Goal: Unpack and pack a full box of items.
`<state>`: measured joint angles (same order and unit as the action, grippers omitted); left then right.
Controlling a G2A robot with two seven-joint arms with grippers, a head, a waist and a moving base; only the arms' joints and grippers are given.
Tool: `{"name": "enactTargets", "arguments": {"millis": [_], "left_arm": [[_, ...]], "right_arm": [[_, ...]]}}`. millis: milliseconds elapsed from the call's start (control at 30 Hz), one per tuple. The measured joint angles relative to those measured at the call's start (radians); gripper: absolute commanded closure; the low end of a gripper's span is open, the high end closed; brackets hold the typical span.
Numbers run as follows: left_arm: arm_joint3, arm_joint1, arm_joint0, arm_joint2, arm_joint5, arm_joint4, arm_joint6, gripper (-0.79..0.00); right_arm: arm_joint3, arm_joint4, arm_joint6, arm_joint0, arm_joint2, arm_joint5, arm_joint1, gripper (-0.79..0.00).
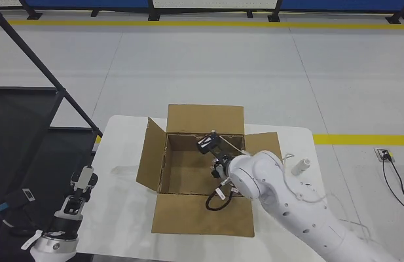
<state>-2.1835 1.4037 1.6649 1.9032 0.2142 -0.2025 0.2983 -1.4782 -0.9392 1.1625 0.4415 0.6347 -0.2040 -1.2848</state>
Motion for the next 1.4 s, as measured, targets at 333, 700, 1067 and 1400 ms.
{"name": "enactTargets", "arguments": {"millis": [333,700,1067,1400], "left_arm": [[0.0,0.0,0.0,0.0,0.0,0.0,0.0,-0.785],[0.0,0.0,0.0,0.0,0.0,0.0,0.0,-0.785],[0.0,0.0,0.0,0.0,0.0,0.0,0.0,-0.785],[0.0,0.0,0.0,0.0,0.0,0.0,0.0,-0.785]], "right_arm": [[0.421,0.122,-0.163,-0.135,-0.168,-0.04,-0.174,0.0],[0.718,0.179,-0.283,-0.184,-0.23,-0.023,-0.315,0.0],[0.911,0.205,-0.315,-0.211,-0.228,0.044,-0.396,-0.634],[0.949,0.194,-0.331,-0.23,-0.19,0.112,-0.403,-0.653]]}}
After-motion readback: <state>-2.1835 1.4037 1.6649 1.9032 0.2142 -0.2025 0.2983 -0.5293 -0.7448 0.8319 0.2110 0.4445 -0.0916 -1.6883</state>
